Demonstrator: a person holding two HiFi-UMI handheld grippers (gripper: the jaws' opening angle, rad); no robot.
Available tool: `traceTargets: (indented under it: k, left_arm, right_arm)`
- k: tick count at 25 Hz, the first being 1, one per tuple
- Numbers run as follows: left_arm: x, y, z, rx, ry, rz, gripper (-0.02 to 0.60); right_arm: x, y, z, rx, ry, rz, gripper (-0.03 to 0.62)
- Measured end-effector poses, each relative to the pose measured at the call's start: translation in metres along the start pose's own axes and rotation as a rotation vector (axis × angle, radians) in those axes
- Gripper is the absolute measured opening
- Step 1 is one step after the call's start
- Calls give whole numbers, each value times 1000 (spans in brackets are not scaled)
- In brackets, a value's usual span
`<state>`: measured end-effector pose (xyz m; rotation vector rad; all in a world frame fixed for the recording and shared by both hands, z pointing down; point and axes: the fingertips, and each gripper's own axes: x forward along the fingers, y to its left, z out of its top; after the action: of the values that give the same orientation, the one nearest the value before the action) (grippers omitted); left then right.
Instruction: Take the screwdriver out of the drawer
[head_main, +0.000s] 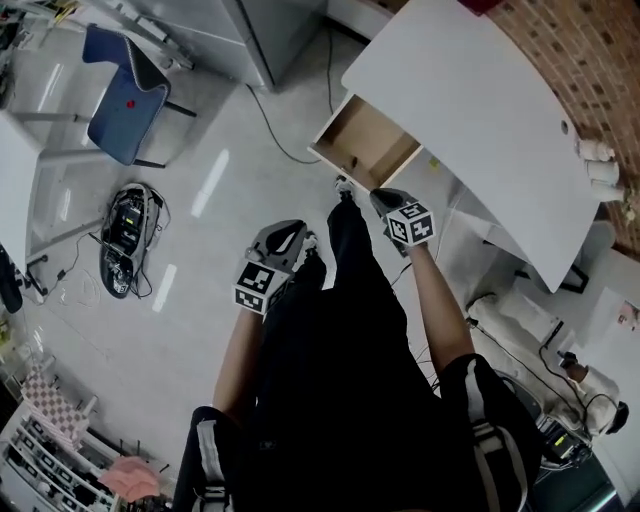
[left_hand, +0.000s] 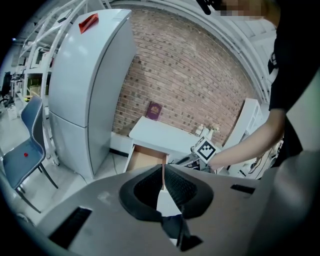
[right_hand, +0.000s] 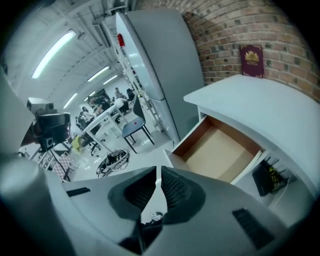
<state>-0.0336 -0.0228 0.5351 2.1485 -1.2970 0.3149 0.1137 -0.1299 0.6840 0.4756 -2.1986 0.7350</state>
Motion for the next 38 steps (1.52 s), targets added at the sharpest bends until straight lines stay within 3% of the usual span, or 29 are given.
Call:
traceTargets:
  k: [5,14,29,38]
  left_arm:
    - [12,17,-4,-43,14,16,23]
    - [38,29,-20,-115,36,40,23]
    - [55,64,-71,-274,44,138,23]
    - [65,68,-97,-355,34,165,23]
  right_arm:
    - [35,-38,-11,222,39,-9,94]
    - [101,-93,-27,430,133,-61,127]
    - [204,-145,-66,338,456,-128,156]
    - [240,-172,-76,358,532,-127,156]
